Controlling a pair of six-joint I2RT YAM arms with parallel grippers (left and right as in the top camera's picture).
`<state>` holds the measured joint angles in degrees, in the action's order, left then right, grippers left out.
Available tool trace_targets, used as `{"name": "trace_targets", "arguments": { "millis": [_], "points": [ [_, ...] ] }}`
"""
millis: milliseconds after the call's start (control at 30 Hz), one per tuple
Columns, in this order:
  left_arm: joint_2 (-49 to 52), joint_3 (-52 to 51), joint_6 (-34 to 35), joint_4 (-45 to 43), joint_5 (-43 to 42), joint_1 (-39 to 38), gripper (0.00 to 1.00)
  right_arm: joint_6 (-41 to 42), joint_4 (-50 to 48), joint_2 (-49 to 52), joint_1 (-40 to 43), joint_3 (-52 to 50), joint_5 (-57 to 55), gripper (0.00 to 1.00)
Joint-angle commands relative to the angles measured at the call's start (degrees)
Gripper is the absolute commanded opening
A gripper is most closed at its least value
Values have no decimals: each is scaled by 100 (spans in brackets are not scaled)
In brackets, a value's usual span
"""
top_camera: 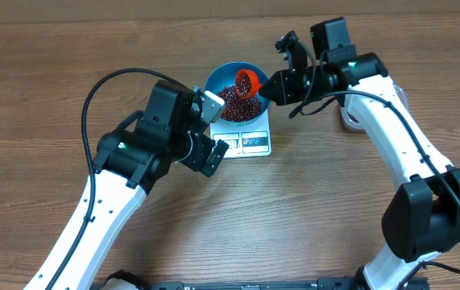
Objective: Scoop item into bowl and weigh 150g on scale
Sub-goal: 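Lift the filled scoop and carry it left over the teal bowl, then tilt the scoop with right gripper to pour beans into the bowl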
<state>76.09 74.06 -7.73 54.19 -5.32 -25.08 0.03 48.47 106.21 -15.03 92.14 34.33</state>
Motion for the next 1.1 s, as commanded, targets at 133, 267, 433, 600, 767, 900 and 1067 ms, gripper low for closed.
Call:
{"name": "trace_targets", "arguments": {
  "millis": [133, 267, 433, 600, 767, 900, 1067],
  "points": [
    [-46, -46, -107, -7, 42, -2, 100, -623, 195, -219, -90, 181, -262, 4],
    [-46, -46, -107, -7, 42, -2, 100, -608, 232, -219, -142, 184, -568, 4],
    [-46, -46, -107, -7, 42, -2, 100, -284, 55, -219, -136, 186, -638, 4],
    [-46, -46, -105, -7, 42, -2, 100, -330, 48, -219, -247, 188, -629, 4],
    [-46, -46, -107, -7, 42, -2, 100, -328, 35, -219, -297, 188, -647, 4],
    [-46, -46, -107, -7, 42, -2, 100, -326, 26, -219, -297, 192, -647, 4],
    [-46, -46, -107, -7, 42, -2, 100, -326, 96, -225, -297, 282, -647, 4]
  ]
}}
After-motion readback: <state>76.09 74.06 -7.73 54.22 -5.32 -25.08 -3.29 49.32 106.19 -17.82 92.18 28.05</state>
